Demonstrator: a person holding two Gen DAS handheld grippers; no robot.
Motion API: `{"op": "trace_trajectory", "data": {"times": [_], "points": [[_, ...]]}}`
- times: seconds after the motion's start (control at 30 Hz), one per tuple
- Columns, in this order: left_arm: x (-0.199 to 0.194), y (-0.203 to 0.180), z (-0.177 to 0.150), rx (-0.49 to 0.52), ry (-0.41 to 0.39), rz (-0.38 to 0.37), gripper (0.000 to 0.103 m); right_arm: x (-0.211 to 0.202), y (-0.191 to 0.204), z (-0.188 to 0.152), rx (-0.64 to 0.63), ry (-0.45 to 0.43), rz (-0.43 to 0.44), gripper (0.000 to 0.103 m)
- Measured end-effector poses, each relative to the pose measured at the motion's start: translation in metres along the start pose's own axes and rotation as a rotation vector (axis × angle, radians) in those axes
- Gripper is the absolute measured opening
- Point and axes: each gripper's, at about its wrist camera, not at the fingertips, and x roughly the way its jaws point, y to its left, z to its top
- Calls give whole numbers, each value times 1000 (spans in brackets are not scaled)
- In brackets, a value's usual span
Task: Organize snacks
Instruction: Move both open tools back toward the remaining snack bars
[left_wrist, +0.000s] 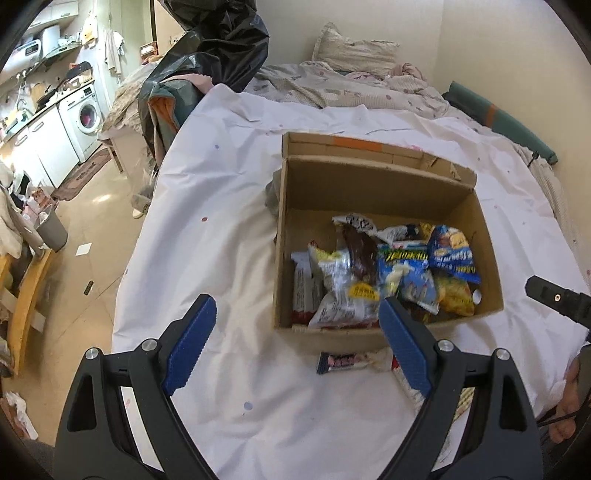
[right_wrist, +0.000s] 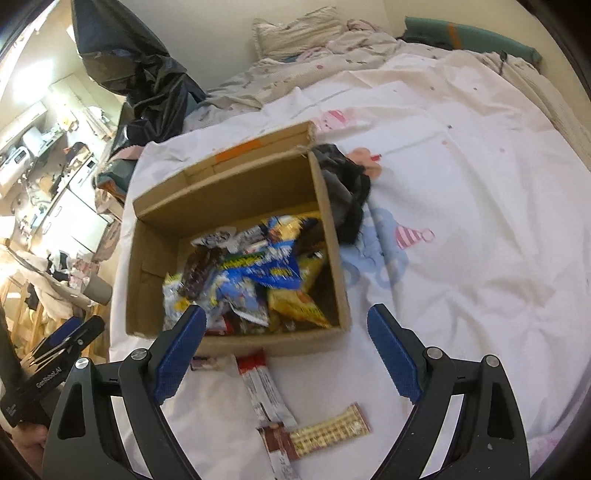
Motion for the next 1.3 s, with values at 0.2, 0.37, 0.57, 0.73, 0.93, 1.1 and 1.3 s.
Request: {"op": "trace_trajectory", "data": {"times": [0.2, 0.37, 0.57, 0.73, 0.93, 1.1, 1.3], "points": [[1, 1, -17, -18, 39, -8, 88, -4, -9, -17, 9, 36, -28, 91], [2, -8, -27, 1, 74, -28, 88, -5, -21, -29, 67, 91, -12, 91], [9, -13, -36, 0, 116, -28, 88, 1, -31, -43, 109, 158, -10, 91], [21, -10, -39, -16, 178, -9, 88, 11, -47, -51, 186, 223, -48, 91], [30, -4, -43, -57, 227, -12, 88, 24, -70, -54, 305, 299, 9, 91], [33, -3, -43, -66, 247, -19, 88, 49, -59, -64, 262, 416, 4, 80], [35, -2, -44, -84, 271, -43, 88, 73, -14, -83, 99, 552, 69, 70]]}}
